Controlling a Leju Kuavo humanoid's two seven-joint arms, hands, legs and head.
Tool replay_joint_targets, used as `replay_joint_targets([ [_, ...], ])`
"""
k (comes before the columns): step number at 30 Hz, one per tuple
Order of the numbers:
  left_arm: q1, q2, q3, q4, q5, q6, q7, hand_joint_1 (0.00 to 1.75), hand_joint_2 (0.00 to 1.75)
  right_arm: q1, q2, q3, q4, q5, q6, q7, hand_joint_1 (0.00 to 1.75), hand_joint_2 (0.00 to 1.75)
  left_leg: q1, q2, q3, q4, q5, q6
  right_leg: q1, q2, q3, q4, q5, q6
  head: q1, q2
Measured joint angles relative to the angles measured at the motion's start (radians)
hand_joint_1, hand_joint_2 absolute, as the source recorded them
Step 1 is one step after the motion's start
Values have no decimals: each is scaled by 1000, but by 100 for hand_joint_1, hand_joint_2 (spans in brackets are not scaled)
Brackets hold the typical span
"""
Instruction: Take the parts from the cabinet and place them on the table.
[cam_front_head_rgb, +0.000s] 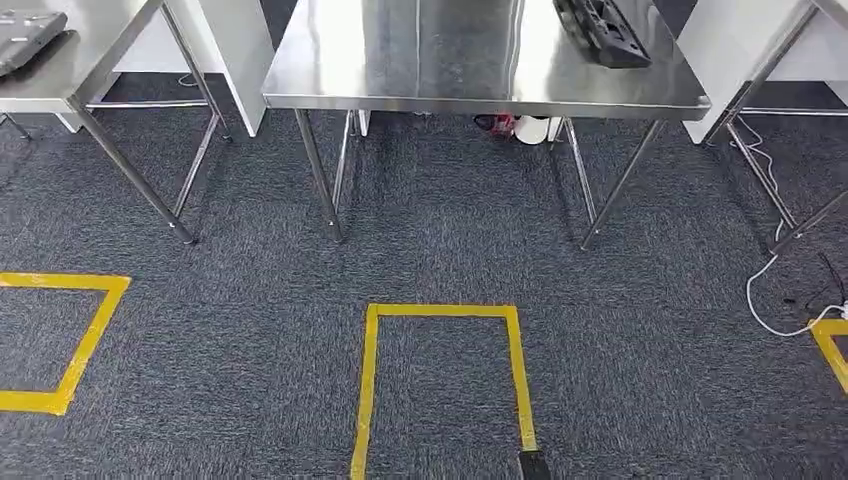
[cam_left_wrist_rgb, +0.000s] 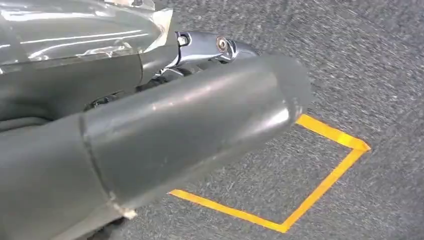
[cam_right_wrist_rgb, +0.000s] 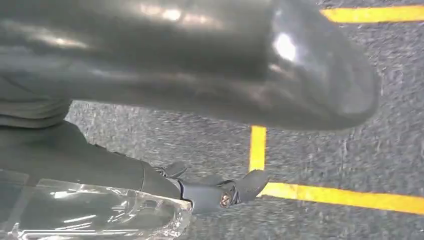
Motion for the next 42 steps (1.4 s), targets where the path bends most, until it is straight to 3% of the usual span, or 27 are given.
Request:
replay_joint_targets([
  [1,1,-1,0,0,0,-1,0,0,0,1,0,-1,0,0,0,-1,0,0,-1,0,2,-1,8,-4,5,-1,-19,2,-2,-16,-6,0],
  [3,1,-1,0,0,-6,2,-2,0,0,4,0,-2,0,-1,0,-2,0,0,0,0,2,-4,26,-9,7,-2,-29,18,6,-26,-7,0],
  [4,4,0,-1,1,-13,5,-1,0,0,6,1,-3,1,-4,0,-2,0,0,4,0,-1,-2,30,-15,2,-6,-39,18,14,-39,-7,0],
  [5,4,0,-2,1,-19,6,-1,0,0,6,1,-6,2,-6,0,-4,0,0,9,-3,-9,17,-19,-19,-4,-9,-45,20,23,-53,-10,0],
  [7,5,1,-3,2,-21,6,5,0,0,7,1,-13,2,-13,0,-10,0,0,7,-6,-29,130,-161,-21,4,-11,-69,21,45,-81,-14,0],
  [9,4,1,-9,2,-29,6,6,0,0,8,1,-21,2,-15,2,-11,0,0,7,-6,-49,283,-243,-21,16,-13,-92,25,68,-89,-15,0],
  [11,4,1,-13,2,-31,5,6,0,0,9,0,-28,2,-17,2,-11,0,0,6,-6,-26,326,-199,-11,25,-14,-128,37,88,-90,-14,0],
  [13,4,1,-14,2,-31,4,8,0,0,11,-1,-32,3,-19,3,-11,0,0,0,-7,65,223,-137,7,32,-12,-156,48,100,-87,-15,0],
  [14,2,2,-15,2,-32,3,8,0,0,10,0,-34,3,-21,6,-11,0,0,-7,-11,136,126,-134,22,32,-11,-164,50,105,-88,-15,0],
  [15,0,6,-15,2,-32,3,10,0,0,11,3,-34,3,-22,10,-11,0,0,-15,-13,190,50,-166,38,34,-11,-169,51,111,-84,-13,0],
  [16,-2,4,-15,2,-33,3,10,0,0,10,2,-34,3,-24,13,-11,0,0,-15,-11,218,-5,-174,35,36,-13,-170,51,118,-79,-13,0],
  [18,-3,4,-15,2,-35,5,11,0,0,7,2,-37,3,-25,19,-11,0,0,-25,-11,211,-16,-175,36,29,-16,-179,51,133,-65,-16,0],
  [20,-2,3,-16,2,-39,8,14,0,0,8,2,-45,3,-31,19,-11,0,0,-13,-4,196,-38,-146,41,33,-16,-195,63,133,-54,-15,0],
  [21,-2,3,-16,2,-39,11,15,0,0,8,1,-48,3,-32,19,-11,0,0,-14,-5,185,-40,-138,46,32,-11,-217,94,101,-56,-14,0],
  [23,-4,2,-16,2,-40,12,14,0,0,10,-2,-55,3,-37,19,-11,0,0,-15,0,161,-39,-119,50,22,-8,-270,239,14,-62,-8,0],
  [25,-2,2,-16,3,-41,13,14,0,0,12,-4,-60,3,-43,19,-11,0,0,-15,11,140,-38,-102,47,15,-8,-301,359,-31,-50,-5,0],
  [26,-1,0,-16,3,-41,12,14,0,0,14,-5,-63,3,-45,19,-10,0,0,-14,18,131,-38,-95,43,10,-8,-282,345,-25,-40,-5,0],
  [28,-1,-1,-16,3,-41,13,14,0,0,14,-7,-69,3,-48,20,-11,0,0,-11,33,120,-35,-87,35,0,-14,-179,196,22,-14,-5,0],
  [29,-1,-2,-16,3,-41,13,15,0,0,12,-8,-72,3,-48,21,-11,0,0,-9,42,117,-29,-85,30,-6,-37,-112,90,49,-3,-4,0],
  [30,-2,-1,-16,2,-41,13,14,0,0,9,-6,-74,3,-48,22,-11,0,0,-15,51,119,-20,-85,25,-6,-74,-77,22,45,-2,-2,0],
  [31,-2,-2,-16,3,-41,13,14,0,0,6,-6,-75,3,-49,23,-11,0,0,-17,60,112,-12,-86,17,8,-54,-88,21,53,-18,-3,0],
  [34,-5,-2,-17,3,-41,13,15,0,0,14,-7,-76,3,-49,24,-11,0,0,-13,77,113,-12,-78,2,10,-35,-101,26,61,-41,-8,0],
  [35,-5,-2,-17,3,-41,13,14,0,0,14,-7,-77,3,-49,24,-11,0,0,-6,70,106,-6,-83,-4,-4,-27,-101,23,69,-54,-7,0],
  [37,-4,-1,-16,3,-41,16,14,0,0,11,-7,-77,3,-48,24,-11,0,0,-3,7,70,82,-168,-16,-1,-16,-106,25,83,-73,-10,0],
  [39,-2,-1,-16,3,-41,17,14,0,0,9,-6,-77,3,-48,25,-11,0,0,-4,-8,6,246,-252,-19,5,0,-120,27,91,-80,-10,0],
  [40,-2,-1,-16,3,-41,18,14,0,0,11,-7,-77,3,-48,27,-10,0,0,-3,-9,-14,301,-268,-19,8,8,-125,28,94,-81,-10,0],
  [42,-1,-2,-16,3,-41,18,14,0,0,13,-8,-78,4,-48,30,-8,0,0,-4,-11,10,272,-229,-13,10,30,-132,33,99,-80,-9,0],
])
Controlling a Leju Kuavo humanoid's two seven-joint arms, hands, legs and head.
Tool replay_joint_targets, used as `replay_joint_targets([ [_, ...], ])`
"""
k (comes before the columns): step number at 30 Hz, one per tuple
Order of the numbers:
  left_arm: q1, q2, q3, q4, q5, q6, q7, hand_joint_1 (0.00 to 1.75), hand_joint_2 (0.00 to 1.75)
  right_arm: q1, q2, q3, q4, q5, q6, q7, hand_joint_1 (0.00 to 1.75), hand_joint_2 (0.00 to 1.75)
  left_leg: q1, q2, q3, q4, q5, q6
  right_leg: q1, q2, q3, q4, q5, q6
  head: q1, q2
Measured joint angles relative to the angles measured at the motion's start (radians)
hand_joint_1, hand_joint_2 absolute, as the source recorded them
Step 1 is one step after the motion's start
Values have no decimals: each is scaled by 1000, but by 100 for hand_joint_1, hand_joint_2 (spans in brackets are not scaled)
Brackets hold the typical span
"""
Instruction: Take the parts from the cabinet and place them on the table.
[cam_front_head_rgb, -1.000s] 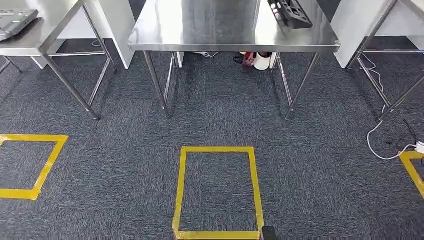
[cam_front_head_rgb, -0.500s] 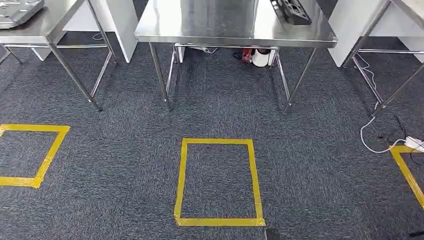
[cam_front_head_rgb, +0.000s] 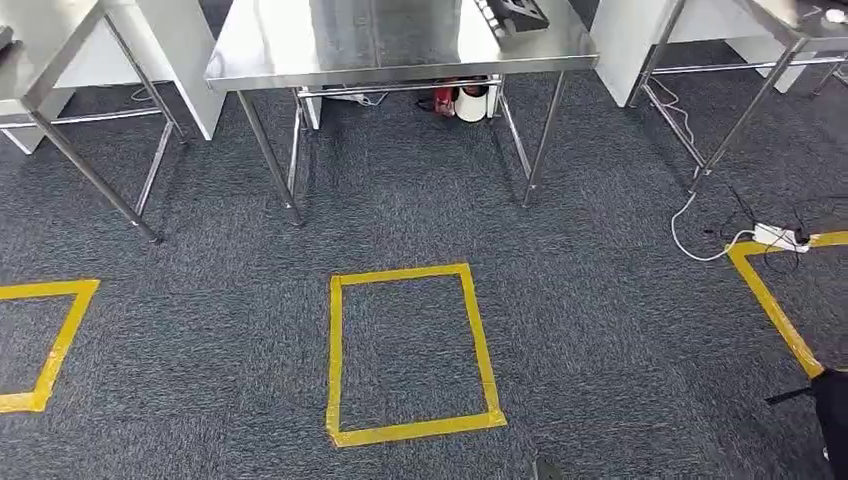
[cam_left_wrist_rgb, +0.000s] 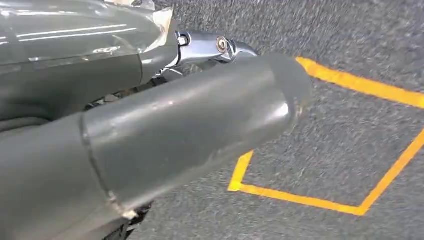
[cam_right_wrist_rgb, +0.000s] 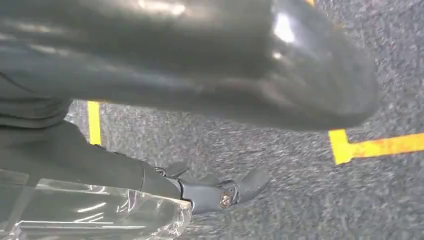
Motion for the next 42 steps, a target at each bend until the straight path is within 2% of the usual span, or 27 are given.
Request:
replay_joint_targets([
  [2,0,0,0,0,-2,0,0,0,0,-1,1,-3,0,0,4,0,0,0,0,-28,97,-174,89,13,1,25,0,3,3,4,-1,0],
  [3,-1,1,0,0,-3,1,1,0,0,-2,1,-3,0,-1,5,0,0,0,1,-80,131,-240,110,22,-1,33,-1,3,4,6,0,0],
  [4,0,4,0,0,-4,2,1,0,0,-6,3,-4,0,-2,5,0,0,0,2,-102,144,-270,103,28,12,41,-7,8,7,12,0,0],
  [7,-1,4,-2,0,-9,3,3,0,0,-6,4,-6,0,-5,6,0,0,0,-8,-70,140,-275,104,32,-1,75,-29,3,24,37,-1,0],
  [8,-1,1,-2,0,-9,3,3,0,0,-4,2,-7,0,-6,6,0,0,0,-3,-55,141,-291,115,42,10,77,-43,5,26,44,1,0],
  [10,-4,1,-3,0,-9,3,3,0,0,-5,2,-9,0,-7,6,0,0,0,-1,-28,134,-298,126,52,7,2,-78,73,-21,36,8,0],
  [12,-2,1,-3,0,-9,5,4,0,0,-8,2,-9,0,-6,6,0,0,0,-3,7,127,-297,128,56,1,-14,-151,227,-93,31,10,0],
  [14,-2,1,-2,0,-8,6,9,0,0,-4,1,-11,0,-6,7,1,0,0,-4,38,120,-296,132,55,-4,-20,-182,320,-118,44,11,0],
  [15,-2,1,-2,0,-8,7,10,0,0,-2,0,-11,0,-6,7,2,0,0,-4,52,117,-295,133,53,-7,-24,-160,292,-105,55,11,0],
  [17,-3,0,-2,0,-7,7,13,0,0,-2,-1,-12,0,-5,7,4,0,0,-3,77,115,-291,134,50,-12,-46,-56,128,-48,76,11,0],
  [18,-4,0,-2,0,-5,6,13,0,0,-4,-1,-12,0,-2,7,5,0,0,-4,87,116,-287,133,47,-15,-80,0,40,-26,79,12,0],
  [19,-5,1,-2,0,0,5,14,0,0,-9,1,-12,0,0,7,8,0,0,-14,97,112,-280,128,37,-7,-113,17,-4,-29,72,13,0],
  [23,-9,0,-2,0,8,-10,11,0,0,-5,0,-12,0,6,8,22,0,0,-10,126,116,-279,131,17,-3,-70,-2,1,-16,43,8,0],
  [24,-9,0,-2,0,10,-16,8,0,0,-5,1,-12,0,7,8,26,0,0,-1,104,110,-268,120,8,-23,-60,9,-3,-9,32,8,0],
  [25,-9,2,-2,0,10,-20,4,0,0,-8,1,-12,0,8,8,27,0,0,1,48,95,-230,80,3,-19,-49,3,-2,-3,22,3,0],
  [26,-8,2,-1,0,10,-22,3,0,0,-10,3,-12,0,8,8,29,0,0,3,20,70,-163,33,0,-17,-43,-2,-1,1,15,2,0],
  [28,-3,2,0,0,10,-24,2,0,0,-11,6,-12,0,8,9,31,0,0,3,0,4,-4,-41,-4,-12,-22,-11,0,6,9,2,0],
  [29,-1,2,0,0,10,-24,2,0,0,-9,6,-12,0,8,9,32,0,0,4,-1,-12,36,-47,-5,-11,-11,-14,0,9,7,3,0],
  [30,0,2,1,0,10,-24,2,0,0,-7,5,-12,0,8,9,33,0,0,5,-1,-3,23,-26,-4,-10,3,-14,1,11,9,2,0],
  [32,0,3,2,0,10,-23,2,0,0,-6,6,-12,0,8,9,33,0,0,11,-10,75,-124,61,-2,-12,32,-15,7,13,12,2,0],
  [33,0,4,2,0,11,-19,2,0,0,-7,6,-12,0,8,12,33,0,0,16,-35,119,-209,98,-2,-12,44,-16,11,13,13,2,0],
  [34,0,4,2,0,13,-17,2,0,0,-9,6,-12,0,9,15,34,0,0,20,-89,139,-250,87,-1,-9,53,-22,16,14,16,3,0],
  [35,1,4,3,0,18,-19,2,0,0,-14,6,-12,0,9,17,37,0,0,19,-89,137,-262,86,-1,-1,64,-33,23,15,24,4,0],
  [38,1,3,3,0,21,-17,2,0,0,-10,6,-12,0,15,23,40,0,0,5,-56,130,-259,96,19,-9,95,-55,13,33,52,2,0],
  [39,0,0,4,0,26,-18,2,0,0,-9,5,-12,0,17,23,42,0,0,15,-37,129,-272,108,35,-6,85,-65,27,29,55,4,0],
  [40,-1,0,6,0,32,-21,2,0,0,-9,5,-12,0,18,23,43,0,0,10,-29,128,-275,112,40,-6,34,-80,52,11,54,3,0],
  [42,2,-1,10,0,32,-24,2,0,0,-14,7,-12,0,19,23,49,0,0,6,4,121,-274,114,48,-3,-11,-149,195,-70,42,16,0],
])
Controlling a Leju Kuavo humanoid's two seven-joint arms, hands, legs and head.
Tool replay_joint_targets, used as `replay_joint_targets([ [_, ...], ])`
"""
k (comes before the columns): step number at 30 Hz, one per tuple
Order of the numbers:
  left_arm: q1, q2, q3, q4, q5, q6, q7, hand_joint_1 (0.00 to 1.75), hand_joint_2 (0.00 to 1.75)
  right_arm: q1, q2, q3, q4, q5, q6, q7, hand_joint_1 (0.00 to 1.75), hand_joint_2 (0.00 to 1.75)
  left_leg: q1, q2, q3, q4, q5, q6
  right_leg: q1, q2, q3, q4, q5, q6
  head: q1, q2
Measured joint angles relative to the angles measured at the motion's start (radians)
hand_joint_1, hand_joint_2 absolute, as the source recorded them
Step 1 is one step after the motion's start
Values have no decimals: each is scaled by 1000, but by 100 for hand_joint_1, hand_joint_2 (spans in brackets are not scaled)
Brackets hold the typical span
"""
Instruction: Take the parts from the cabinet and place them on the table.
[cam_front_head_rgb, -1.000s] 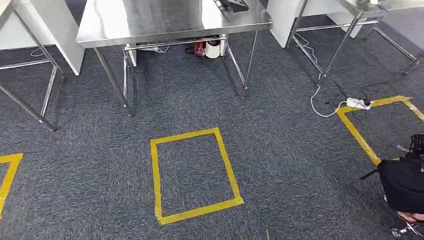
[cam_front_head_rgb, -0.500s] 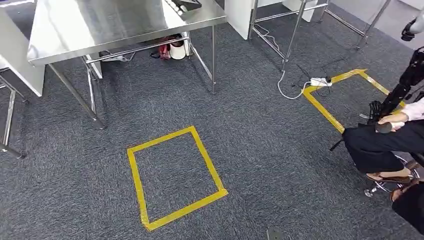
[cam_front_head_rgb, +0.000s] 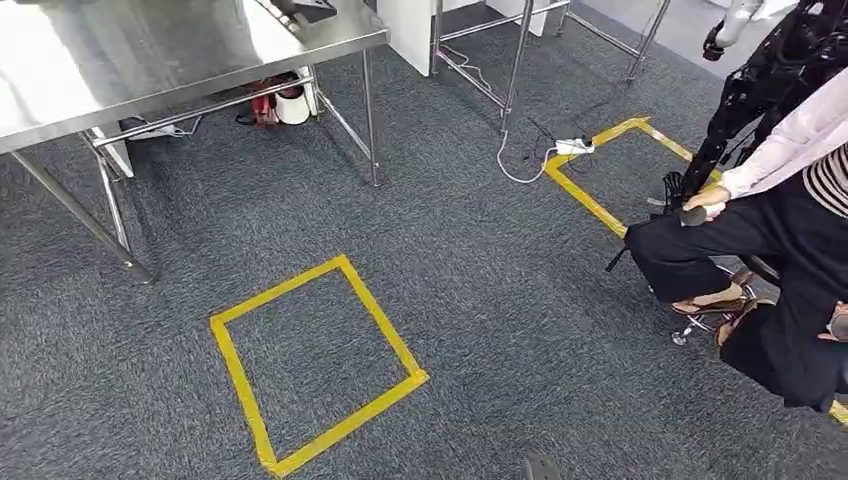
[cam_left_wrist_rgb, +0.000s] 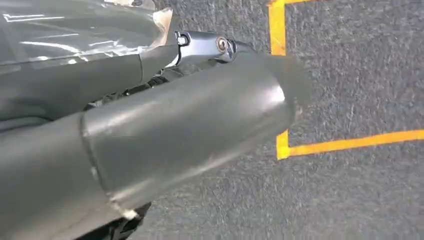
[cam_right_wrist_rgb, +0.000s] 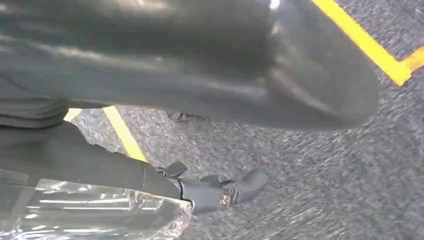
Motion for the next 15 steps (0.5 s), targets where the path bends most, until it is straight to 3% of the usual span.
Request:
replay_joint_targets([
  [2,3,0,0,0,-3,10,3,0,0,2,-1,0,0,0,0,0,0,0,-4,32,-6,1,1,1,-2,-8,-53,133,-44,7,0,0],
  [3,4,-1,2,0,0,6,5,0,0,7,-2,0,0,0,0,1,0,0,-4,48,-7,1,2,1,-4,-12,-45,131,-38,15,-2,0],
  [4,3,-1,4,0,0,0,5,0,0,9,-3,0,0,0,0,1,0,0,-4,59,-7,2,2,1,-6,-16,-15,87,-20,24,0,0],
  [5,2,-2,6,0,-4,-3,4,0,0,9,-5,0,0,0,0,1,0,0,-3,72,-6,2,2,0,-8,-24,36,2,11,33,0,0],
  [6,2,-4,6,0,-16,1,4,0,0,8,-6,-2,0,-2,0,0,0,0,-3,83,-3,2,2,-3,-9,-51,96,-100,41,39,0,0],
  [7,1,-3,6,0,-22,7,5,0,0,6,-6,-2,0,-2,0,0,0,0,-8,92,0,4,0,-8,-8,-114,140,-171,52,36,1,0],
  [8,2,-5,6,0,-17,2,8,0,0,2,-6,-3,0,-2,0,0,0,0,-16,102,-1,7,-5,-17,5,-121,140,-180,57,27,2,0],
  [9,1,-5,7,0,-4,-13,10,0,0,3,-6,-5,0,-2,1,-2,0,0,-17,110,2,7,-3,-23,4,-99,135,-179,61,15,-6,0],
  [11,-3,-8,12,0,0,-27,10,0,0,9,-7,-10,0,-4,1,-2,0,0,-13,131,7,2,-1,-31,12,-82,123,-178,61,7,-4,0],
  [12,-4,-9,11,0,-14,-23,10,0,0,10,-8,-12,0,-6,1,-3,0,0,-11,138,5,3,-6,-42,-2,-67,131,-188,71,-8,-4,0],
  [13,-4,-8,10,0,-32,-10,10,0,0,11,-8,-13,0,-11,1,-7,0,0,-4,80,-1,26,-29,-50,-11,-54,134,-189,75,-14,-6,0],
  [14,-4,-8,6,0,-41,-1,11,0,0,10,-8,-16,0,-13,1,-10,0,0,-1,33,-22,80,-71,-49,-13,-45,131,-189,81,-27,-8,0],
  [15,-2,-8,5,0,-40,-1,16,0,0,9,-7,-18,0,-13,2,-11,0,0,-1,7,-57,164,-121,-51,-11,-33,127,-189,82,-30,-10,0],
])
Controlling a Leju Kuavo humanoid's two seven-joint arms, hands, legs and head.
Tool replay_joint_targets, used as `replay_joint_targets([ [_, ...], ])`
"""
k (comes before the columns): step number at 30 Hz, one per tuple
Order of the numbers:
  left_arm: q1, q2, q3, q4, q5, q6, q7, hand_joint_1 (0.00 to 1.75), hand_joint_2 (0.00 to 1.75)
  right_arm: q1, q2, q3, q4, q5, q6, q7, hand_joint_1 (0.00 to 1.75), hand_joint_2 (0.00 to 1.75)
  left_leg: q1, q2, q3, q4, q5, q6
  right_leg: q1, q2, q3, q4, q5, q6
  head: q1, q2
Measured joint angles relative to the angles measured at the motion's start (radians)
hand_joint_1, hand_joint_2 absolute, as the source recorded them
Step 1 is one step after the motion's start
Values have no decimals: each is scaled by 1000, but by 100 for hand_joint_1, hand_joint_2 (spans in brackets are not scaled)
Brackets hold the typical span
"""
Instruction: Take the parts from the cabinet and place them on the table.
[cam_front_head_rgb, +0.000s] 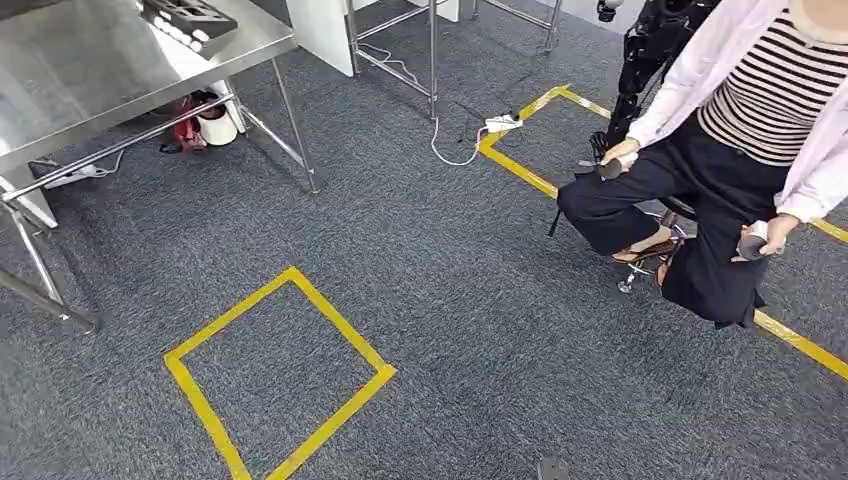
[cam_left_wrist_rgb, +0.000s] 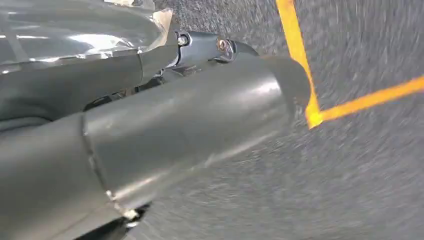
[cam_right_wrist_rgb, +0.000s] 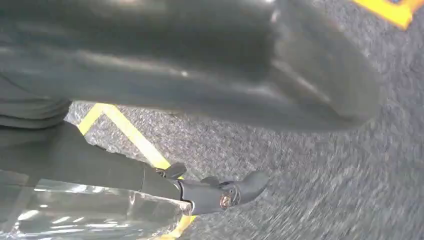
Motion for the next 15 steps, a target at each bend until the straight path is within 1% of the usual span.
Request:
replay_joint_targets([
  [1,3,0,0,0,5,-4,1,0,0,0,1,-1,0,0,1,0,0,0,0,-10,-37,83,-38,-2,3,12,-4,0,2,-4,-1,0],
  [2,4,0,0,0,10,-8,1,0,0,2,1,-1,0,0,1,0,0,0,0,-13,-67,146,-59,-2,4,27,-6,1,3,-4,-2,0],
  [3,5,0,0,1,11,-10,1,0,0,5,1,-3,0,0,1,0,0,0,0,-14,-76,164,-52,-2,5,42,-7,1,5,-6,-1,0],
  [4,5,0,1,1,11,-12,1,0,0,7,0,-3,0,0,1,0,0,0,1,-14,-60,129,-20,-1,5,56,-7,2,6,-4,-2,0],
  [5,4,0,1,1,12,-13,1,0,0,8,0,-5,0,0,1,0,0,0,2,-17,-25,60,24,1,5,70,-6,4,7,-3,-1,0],
  [6,4,0,1,1,12,-13,1,0,0,7,0,-7,0,0,1,0,0,0,5,-28,22,-38,74,3,5,86,-6,7,7,-1,-2,0],
  [7,4,1,1,1,13,-14,1,0,0,6,1,-8,0,0,1,0,0,0,9,-63,53,-103,102,5,5,97,-9,10,8,0,-2,0],
  [8,4,2,1,1,19,-24,0,0,0,3,1,-8,0,0,1,0,0,0,10,-103,66,-140,95,5,18,105,-18,23,6,6,-2,0],
  [9,3,2,1,1,21,-36,-1,0,0,3,1,-9,0,-2,0,-2,0,0,9,-91,61,-137,92,7,14,117,-27,22,10,13,1,0],
  [10,3,2,1,1,12,-34,-1,0,0,5,1,-11,0,-5,0,-5,0,0,3,-84,59,-137,93,11,14,124,-35,19,14,22,0,0],
  [11,2,2,-1,1,-2,-24,2,0,0,8,0,-16,0,-10,1,-7,0,0,-3,-74,59,-137,96,18,10,135,-38,16,19,31,0,0],
  [12,3,-1,-5,1,-6,-21,3,0,0,12,-1,-21,0,-13,1,-8,0,0,2,-61,60,-147,104,30,17,144,-52,16,21,39,-1,0],
  [13,1,-1,-5,1,-2,-32,3,0,0,15,-2,-25,0,-14,1,-10,0,0,2,-45,61,-153,111,39,10,89,-56,39,10,38,0,0],
  [14,1,-1,-5,1,0,-41,3,0,0,15,-2,-26,0,-16,1,-11,0,0,2,-36,59,-154,111,47,16,48,-78,80,-16,34,4,0],
  [15,2,0,-5,1,-4,-39,4,0,0,14,-2,-27,0,-17,1,-16,0,0,0,-20,58,-154,111,51,13,31,-114,152,-52,30,9,0],
])
